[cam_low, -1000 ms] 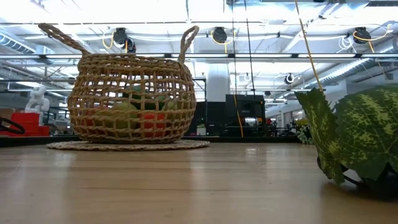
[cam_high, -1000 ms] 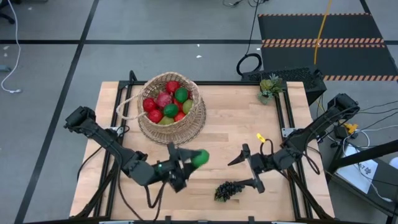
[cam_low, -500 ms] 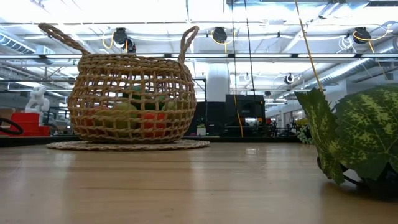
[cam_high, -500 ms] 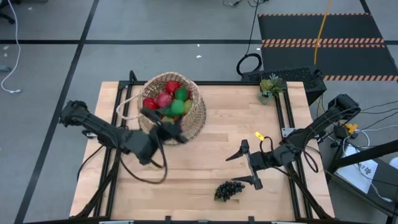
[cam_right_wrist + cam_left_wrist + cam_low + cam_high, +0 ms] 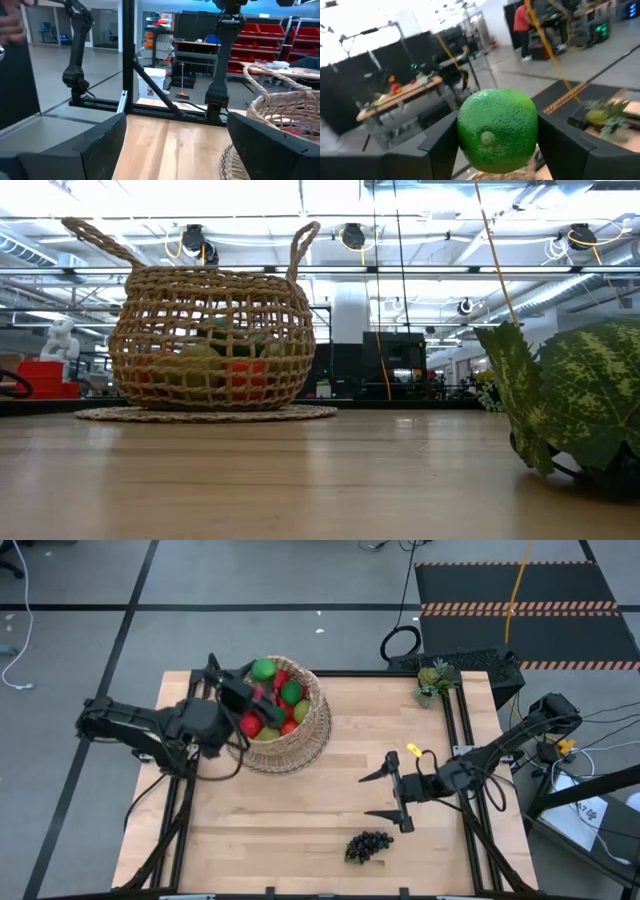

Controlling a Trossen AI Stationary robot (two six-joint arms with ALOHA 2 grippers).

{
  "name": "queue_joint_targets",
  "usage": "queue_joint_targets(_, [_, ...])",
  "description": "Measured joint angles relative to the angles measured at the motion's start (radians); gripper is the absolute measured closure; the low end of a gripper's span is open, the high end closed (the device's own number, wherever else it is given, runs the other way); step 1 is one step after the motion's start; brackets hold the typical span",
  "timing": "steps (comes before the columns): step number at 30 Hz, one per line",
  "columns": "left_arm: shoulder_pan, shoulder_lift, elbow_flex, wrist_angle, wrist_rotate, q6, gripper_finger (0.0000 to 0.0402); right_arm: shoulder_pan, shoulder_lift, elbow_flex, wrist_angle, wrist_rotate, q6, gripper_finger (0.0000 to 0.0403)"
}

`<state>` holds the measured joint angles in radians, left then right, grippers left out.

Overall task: Build produce basket
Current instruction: Put the lime into the basket

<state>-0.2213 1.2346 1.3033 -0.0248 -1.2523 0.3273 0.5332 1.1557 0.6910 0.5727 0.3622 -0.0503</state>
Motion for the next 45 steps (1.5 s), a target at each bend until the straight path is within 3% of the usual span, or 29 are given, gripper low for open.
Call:
queue_joint_targets(4, [0.087,-0.032,0.000,-0.220,0.035,-0.182,0.0158,-0.005,0.000,0.000,-0.003,0.000,0.009,0.0064])
queue_joint_targets(9, [0.229,-0.037,0.000,-0.535,0.317,-0.504,0.0158,-0.004,0.000,0.000,-0.016,0.000,0.008,0.0064])
queue_joint_targets(14, [0.340,0.018,-0.001,-0.767,0.421,-0.671,0.0158,-0.004,0.000,0.000,-0.016,0.000,0.008,0.0064])
queue_joint_targets(18, [0.393,0.067,-0.001,-0.857,0.481,-0.740,0.0158,-0.004,0.000,0.000,-0.016,0.000,0.008,0.0064])
queue_joint_targets(23, [0.434,0.134,-0.001,-0.898,0.544,-0.821,0.0158,-0.004,0.000,0.000,-0.018,0.000,0.008,0.0064])
queue_joint_targets(30, [0.485,0.227,-0.001,-0.928,0.546,-0.955,0.0158,-0.004,0.000,0.000,-0.030,0.001,0.008,0.0064])
queue_joint_targets(45, [0.589,0.375,-0.001,-0.930,0.606,-1.027,0.0158,-0.003,0.000,0.000,-0.057,0.000,0.017,0.0064])
